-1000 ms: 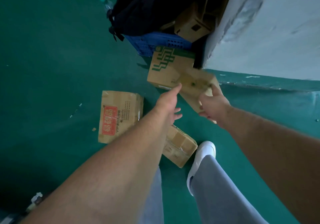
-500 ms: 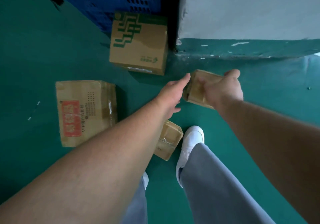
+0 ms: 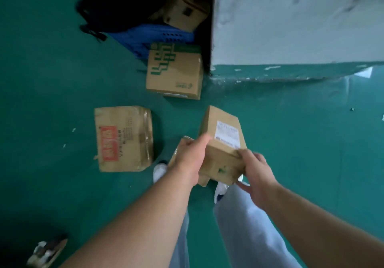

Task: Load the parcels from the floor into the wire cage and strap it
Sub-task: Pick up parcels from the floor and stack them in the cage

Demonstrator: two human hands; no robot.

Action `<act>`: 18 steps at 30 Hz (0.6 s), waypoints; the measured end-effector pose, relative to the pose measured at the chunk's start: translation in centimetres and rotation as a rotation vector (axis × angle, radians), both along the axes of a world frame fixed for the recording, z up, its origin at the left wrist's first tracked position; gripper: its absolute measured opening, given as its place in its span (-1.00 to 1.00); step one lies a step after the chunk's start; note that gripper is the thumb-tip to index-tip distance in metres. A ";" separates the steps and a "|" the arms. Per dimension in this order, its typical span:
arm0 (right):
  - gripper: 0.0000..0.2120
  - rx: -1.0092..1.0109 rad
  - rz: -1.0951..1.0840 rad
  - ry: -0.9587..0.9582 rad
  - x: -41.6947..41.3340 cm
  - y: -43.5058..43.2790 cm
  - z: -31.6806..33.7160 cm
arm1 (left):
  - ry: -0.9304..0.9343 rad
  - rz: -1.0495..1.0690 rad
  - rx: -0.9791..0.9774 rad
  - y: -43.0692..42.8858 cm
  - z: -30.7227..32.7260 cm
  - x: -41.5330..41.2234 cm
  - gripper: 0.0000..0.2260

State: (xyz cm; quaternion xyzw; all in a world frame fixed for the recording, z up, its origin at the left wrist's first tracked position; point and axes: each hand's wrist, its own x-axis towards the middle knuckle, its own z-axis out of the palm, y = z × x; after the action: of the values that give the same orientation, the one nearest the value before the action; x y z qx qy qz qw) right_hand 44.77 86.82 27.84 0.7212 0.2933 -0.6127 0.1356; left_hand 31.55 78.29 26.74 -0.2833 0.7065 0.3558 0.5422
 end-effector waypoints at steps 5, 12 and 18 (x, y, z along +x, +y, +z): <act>-0.56 -0.232 0.061 0.168 -1.9 -3.1 11.6 | -0.056 0.315 0.003 -7.9 13.0 0.0 -0.47; -0.59 -0.149 0.486 0.427 -10.3 -4.8 30.3 | 0.156 0.692 0.169 -12.6 34.7 -1.8 -0.80; -0.61 -0.012 0.831 0.731 -12.9 -11.0 46.3 | 0.356 0.823 0.331 -20.0 50.2 1.5 -0.63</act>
State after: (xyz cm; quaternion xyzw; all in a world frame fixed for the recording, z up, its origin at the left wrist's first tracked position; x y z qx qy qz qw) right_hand 31.87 75.83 74.18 0.2842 0.5778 -0.7198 0.2592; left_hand 33.09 58.29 76.99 -0.3839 0.5516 0.6916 0.2647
